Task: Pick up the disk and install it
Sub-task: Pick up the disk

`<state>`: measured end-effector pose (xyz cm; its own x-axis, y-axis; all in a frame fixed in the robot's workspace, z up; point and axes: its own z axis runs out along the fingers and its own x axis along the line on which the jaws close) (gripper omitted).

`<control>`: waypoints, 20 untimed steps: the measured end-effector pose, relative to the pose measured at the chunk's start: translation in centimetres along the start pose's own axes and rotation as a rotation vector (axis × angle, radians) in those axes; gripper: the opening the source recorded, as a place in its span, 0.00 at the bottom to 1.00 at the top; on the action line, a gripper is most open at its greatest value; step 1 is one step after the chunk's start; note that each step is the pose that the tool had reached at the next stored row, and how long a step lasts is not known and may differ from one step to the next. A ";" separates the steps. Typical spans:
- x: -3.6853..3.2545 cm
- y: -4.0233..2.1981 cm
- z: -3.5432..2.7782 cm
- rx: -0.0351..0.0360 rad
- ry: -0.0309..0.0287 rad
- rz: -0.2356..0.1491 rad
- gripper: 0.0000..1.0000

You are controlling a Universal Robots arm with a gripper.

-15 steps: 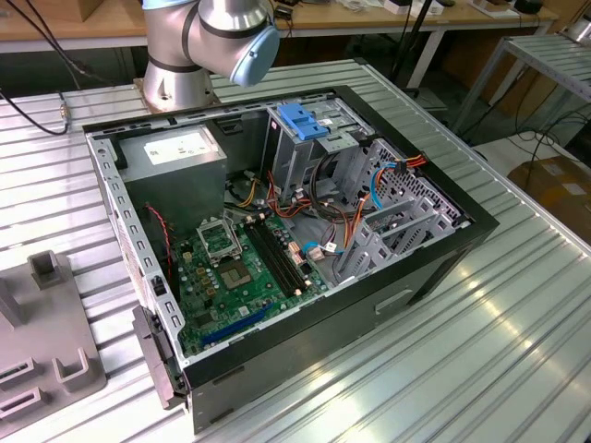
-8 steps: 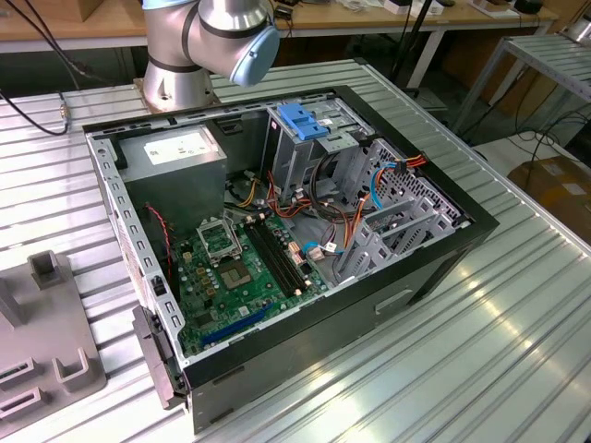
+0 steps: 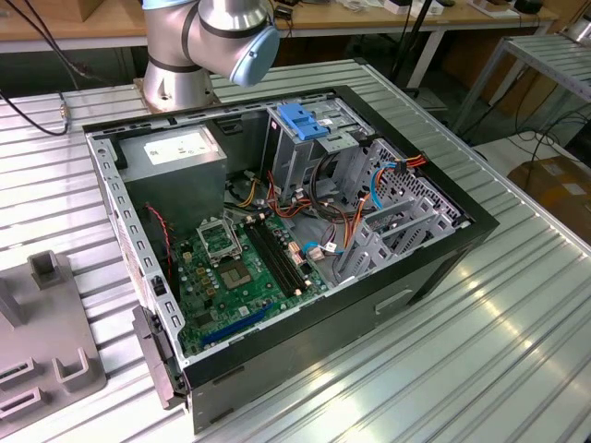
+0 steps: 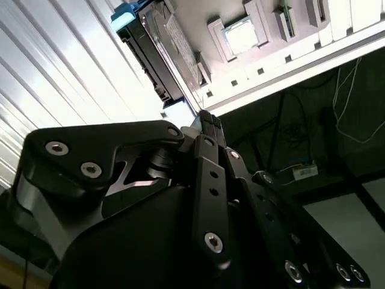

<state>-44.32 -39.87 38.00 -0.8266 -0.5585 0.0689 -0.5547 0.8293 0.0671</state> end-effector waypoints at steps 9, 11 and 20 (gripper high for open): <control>0.00 0.00 0.00 0.0127 0.0124 -0.184 0.10; 0.00 0.00 0.00 0.0144 0.0142 -0.209 0.10; 0.00 -0.01 0.03 0.0243 0.0229 -0.343 0.10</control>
<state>-44.31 -39.88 37.97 -0.5893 -0.8050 0.0688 -0.8024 0.5931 0.0665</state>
